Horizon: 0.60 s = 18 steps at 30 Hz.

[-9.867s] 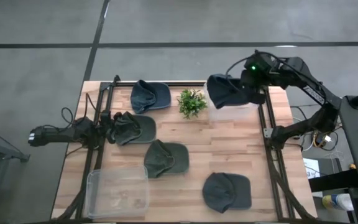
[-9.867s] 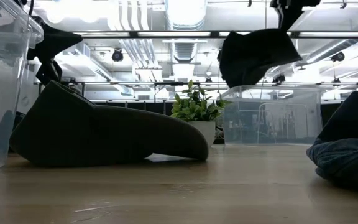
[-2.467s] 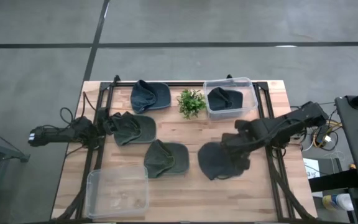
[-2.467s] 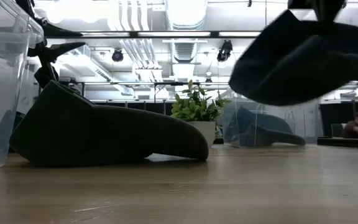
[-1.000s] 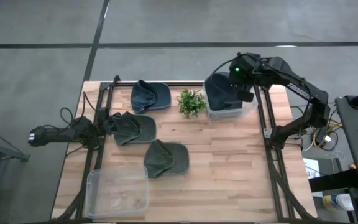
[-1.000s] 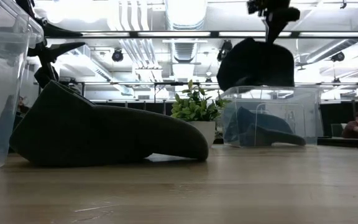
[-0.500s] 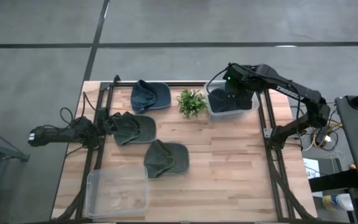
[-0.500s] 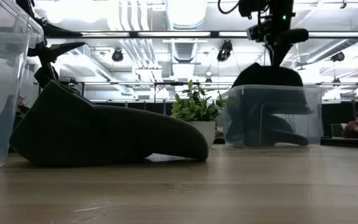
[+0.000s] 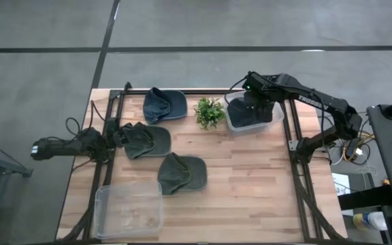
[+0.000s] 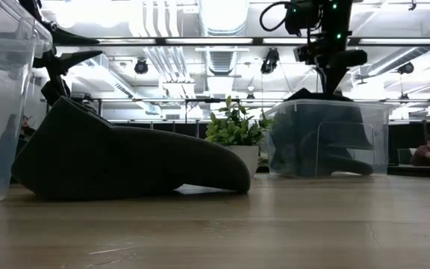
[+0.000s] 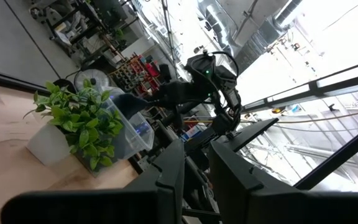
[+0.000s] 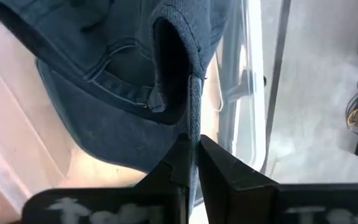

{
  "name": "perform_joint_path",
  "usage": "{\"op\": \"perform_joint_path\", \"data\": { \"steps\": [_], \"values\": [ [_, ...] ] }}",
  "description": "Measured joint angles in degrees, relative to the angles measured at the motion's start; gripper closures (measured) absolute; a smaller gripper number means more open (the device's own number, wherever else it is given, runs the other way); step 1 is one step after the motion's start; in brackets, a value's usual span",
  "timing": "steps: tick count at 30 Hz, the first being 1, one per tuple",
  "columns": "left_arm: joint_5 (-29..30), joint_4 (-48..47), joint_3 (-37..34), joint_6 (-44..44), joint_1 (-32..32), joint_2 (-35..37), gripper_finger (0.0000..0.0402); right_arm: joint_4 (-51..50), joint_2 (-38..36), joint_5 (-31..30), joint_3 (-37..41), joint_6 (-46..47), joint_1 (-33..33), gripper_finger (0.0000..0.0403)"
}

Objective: Pick & Place hat
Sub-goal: Put the bottom blue cap into the top transparent bin, then put the blue cap into the top transparent bin

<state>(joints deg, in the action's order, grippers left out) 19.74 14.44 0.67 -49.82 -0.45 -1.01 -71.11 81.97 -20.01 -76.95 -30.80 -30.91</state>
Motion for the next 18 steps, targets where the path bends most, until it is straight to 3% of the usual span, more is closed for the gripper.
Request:
{"op": "perform_joint_path", "data": {
  "steps": [4, 8, 18],
  "values": [
    [-0.01, 0.02, 0.00, -0.02, 0.00, 0.01, 0.0333, 1.53, -0.02, 0.12, 1.66, -0.88, -0.05, 0.0367],
    [-0.04, 0.00, 0.00, -0.04, 0.01, 0.01, 0.0333, 1.80, -0.01, 0.13, 1.86, 0.76, -0.11, 0.0319],
    [-0.12, 0.00, 0.00, 0.02, 0.00, 0.00, 0.0333, 2.40, -0.17, -4.00, -4.81, 2.37, -0.11, 0.0207]
  ]
}}
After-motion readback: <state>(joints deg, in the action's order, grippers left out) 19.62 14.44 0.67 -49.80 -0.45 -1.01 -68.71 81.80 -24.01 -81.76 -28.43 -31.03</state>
